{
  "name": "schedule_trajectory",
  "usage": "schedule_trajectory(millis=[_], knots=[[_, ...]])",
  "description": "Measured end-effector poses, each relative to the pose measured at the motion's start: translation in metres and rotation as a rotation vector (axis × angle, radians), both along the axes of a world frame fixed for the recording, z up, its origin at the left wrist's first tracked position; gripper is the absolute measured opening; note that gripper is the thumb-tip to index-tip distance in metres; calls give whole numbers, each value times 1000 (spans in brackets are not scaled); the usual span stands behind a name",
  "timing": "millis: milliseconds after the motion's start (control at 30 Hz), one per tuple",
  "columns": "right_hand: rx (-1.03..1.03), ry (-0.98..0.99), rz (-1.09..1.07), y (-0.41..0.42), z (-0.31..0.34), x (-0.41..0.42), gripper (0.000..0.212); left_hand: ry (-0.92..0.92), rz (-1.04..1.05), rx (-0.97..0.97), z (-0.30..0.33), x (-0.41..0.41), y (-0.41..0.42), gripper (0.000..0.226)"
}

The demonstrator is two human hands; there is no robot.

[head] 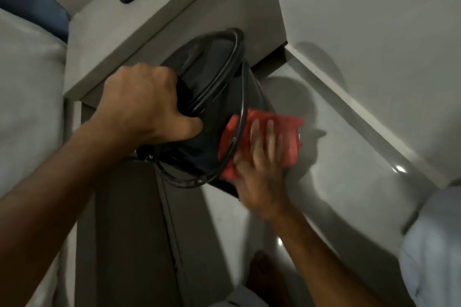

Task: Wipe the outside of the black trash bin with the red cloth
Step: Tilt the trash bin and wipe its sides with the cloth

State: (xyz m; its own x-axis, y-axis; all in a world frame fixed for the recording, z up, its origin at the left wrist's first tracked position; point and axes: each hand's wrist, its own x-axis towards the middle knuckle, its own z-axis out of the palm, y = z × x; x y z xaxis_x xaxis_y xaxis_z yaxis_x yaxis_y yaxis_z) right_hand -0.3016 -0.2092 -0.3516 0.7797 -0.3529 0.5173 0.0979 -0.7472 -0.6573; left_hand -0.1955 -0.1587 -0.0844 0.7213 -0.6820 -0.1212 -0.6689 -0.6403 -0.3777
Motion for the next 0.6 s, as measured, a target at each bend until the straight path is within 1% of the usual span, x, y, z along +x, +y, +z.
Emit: schedule_trajectory(millis=[67, 100, 167, 200, 233, 300, 367, 400, 467, 533, 567, 600], knots=[[-101, 44, 14, 16, -37, -28, 62, 3, -15, 44, 3, 3, -8, 76], [-98, 99, 4, 19, -54, -43, 60, 4, -27, 53, 4, 6, -10, 74], [-42, 202, -50, 21, -78, -63, 72, 18, -43, 68, 5, 8, -10, 72], [-20, 214, -74, 24, -81, -66, 76, 25, -47, 79, 5, 8, -8, 73], [-19, 198, -83, 30, -75, -62, 75, 30, -50, 88, 4, 9, -5, 74], [-66, 110, -19, 49, -48, -38, 70, 43, -42, 91, 4, 10, -1, 77], [-213, 19, 24, 61, -18, -16, 71, 62, -25, 78, 5, 11, -1, 80], [-270, -14, 30, 62, -8, -11, 66, 78, -12, 71, 6, 11, -1, 79], [-288, -78, 23, 51, -8, -10, 55, 96, -2, 64, 5, 11, 0, 74], [-207, -89, -33, 31, -8, -8, 55, 81, -12, 60, 3, 13, 5, 73], [-94, -34, -105, 18, -8, -2, 59, 66, -16, 55, 2, 14, 9, 74], [115, 61, -211, 2, -5, 9, 62, 51, -25, 43, 1, 14, 14, 75]])
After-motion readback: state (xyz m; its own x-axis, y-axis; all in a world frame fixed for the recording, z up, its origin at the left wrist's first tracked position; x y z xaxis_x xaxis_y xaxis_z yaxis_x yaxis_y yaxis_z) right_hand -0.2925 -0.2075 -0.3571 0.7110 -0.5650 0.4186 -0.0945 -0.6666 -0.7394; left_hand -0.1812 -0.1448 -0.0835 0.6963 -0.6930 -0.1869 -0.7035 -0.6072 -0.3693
